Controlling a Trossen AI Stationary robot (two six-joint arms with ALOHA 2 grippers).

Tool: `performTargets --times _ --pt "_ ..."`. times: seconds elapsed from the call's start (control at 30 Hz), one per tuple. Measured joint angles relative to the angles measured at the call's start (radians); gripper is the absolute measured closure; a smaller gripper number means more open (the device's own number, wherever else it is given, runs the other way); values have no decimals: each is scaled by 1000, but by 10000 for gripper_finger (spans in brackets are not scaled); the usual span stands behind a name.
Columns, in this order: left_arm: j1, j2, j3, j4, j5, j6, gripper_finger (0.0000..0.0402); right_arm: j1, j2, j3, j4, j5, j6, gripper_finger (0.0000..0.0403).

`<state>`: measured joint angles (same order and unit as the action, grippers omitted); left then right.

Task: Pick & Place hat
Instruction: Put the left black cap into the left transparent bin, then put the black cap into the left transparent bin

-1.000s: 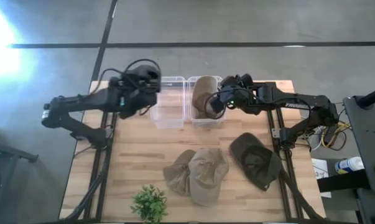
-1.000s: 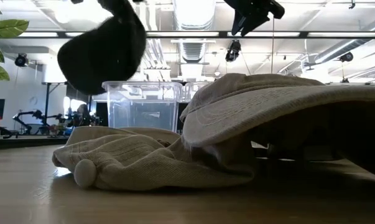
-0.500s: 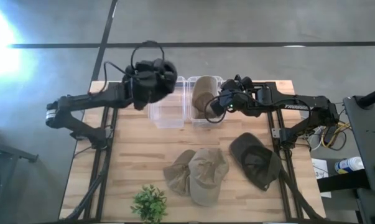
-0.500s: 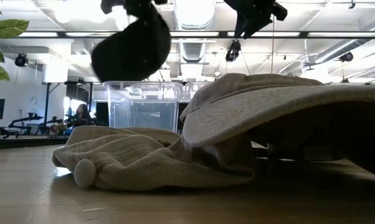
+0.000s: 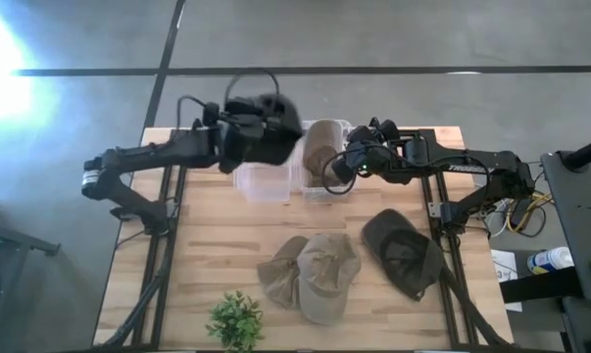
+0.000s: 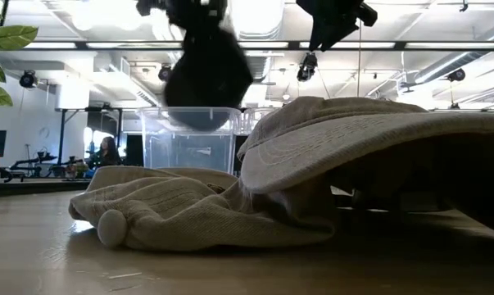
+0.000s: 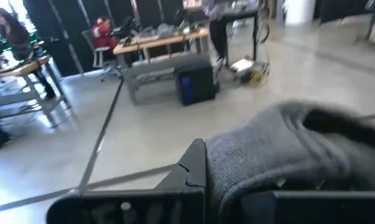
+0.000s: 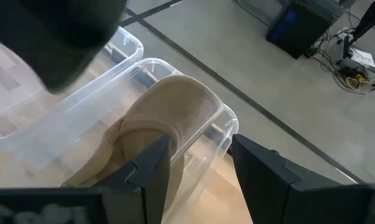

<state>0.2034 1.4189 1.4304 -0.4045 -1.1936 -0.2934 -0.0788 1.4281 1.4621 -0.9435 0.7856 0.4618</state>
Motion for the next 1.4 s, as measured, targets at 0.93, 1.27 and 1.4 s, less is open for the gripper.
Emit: performTargets --times 0.93,1.27,1.4 --pt "-4 43 -115 -550 513 -668 231 -10 0 -8 -29 1 -2 234" --pt "-4 -49 -115 -685 546 -670 225 -14 0 -8 -200 -258 2 234" --pt "-8 -120 -115 -671 493 -629 225 -5 -9 -8 -339 -364 -20 234"
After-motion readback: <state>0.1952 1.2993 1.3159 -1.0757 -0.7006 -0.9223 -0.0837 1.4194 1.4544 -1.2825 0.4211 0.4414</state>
